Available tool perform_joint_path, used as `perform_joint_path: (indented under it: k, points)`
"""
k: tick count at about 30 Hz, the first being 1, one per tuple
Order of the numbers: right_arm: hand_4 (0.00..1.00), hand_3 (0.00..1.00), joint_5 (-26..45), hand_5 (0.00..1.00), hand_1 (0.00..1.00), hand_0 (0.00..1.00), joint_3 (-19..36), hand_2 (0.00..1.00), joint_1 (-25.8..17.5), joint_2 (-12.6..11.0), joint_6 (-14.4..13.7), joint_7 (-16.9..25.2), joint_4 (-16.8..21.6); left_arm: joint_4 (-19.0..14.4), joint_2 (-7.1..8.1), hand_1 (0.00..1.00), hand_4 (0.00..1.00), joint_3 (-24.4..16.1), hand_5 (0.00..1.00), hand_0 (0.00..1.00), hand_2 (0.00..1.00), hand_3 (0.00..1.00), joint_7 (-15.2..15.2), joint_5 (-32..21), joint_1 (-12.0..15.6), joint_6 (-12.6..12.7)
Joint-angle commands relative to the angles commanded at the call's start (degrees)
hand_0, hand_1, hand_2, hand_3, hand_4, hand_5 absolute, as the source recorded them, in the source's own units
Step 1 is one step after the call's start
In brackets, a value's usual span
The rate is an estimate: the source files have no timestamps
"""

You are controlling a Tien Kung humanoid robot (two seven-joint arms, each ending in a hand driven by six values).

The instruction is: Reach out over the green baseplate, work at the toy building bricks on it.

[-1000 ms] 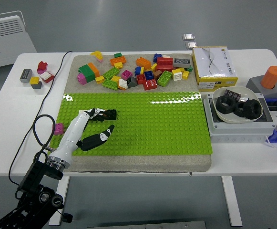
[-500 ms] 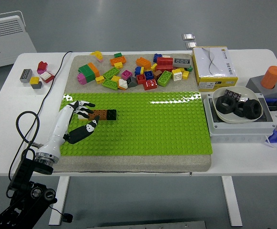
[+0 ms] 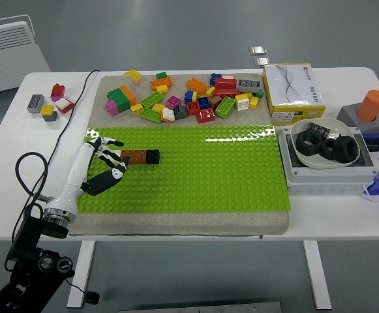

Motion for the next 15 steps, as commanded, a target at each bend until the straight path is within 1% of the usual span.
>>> perform_joint_path:
  k: [11, 12, 15]
  points:
    - [0.861, 0.784, -0.5, 0.951, 0.652, 0.519, 0.5, 0.758, 0.1, -0.1, 0.0, -0.1, 0.0, 0.3, -0.46, 0.397, 0.657, -1.1, 0.285, 0.681, 0.436, 0.613, 0.2, 0.3, 0.1, -0.1]
    - [0.860, 0.784, -0.5, 0.949, 0.651, 0.519, 0.6, 0.757, 0.1, -0.2, 0.0, -0.1, 0.0, 0.3, -0.49, 0.419, 0.651, -1.2, 0.276, 0.680, 0.445, 0.612, 0.3, 0.4, 0.1, -0.2]
    - [0.860, 0.784, -0.8, 0.949, 0.651, 0.519, 0.9, 0.757, 0.1, -0.2, 0.1, -0.1, 0.0, 0.3, -0.57, 0.419, 0.651, -1.6, 0.276, 0.680, 0.445, 0.612, 0.4, 0.5, 0.2, -0.2]
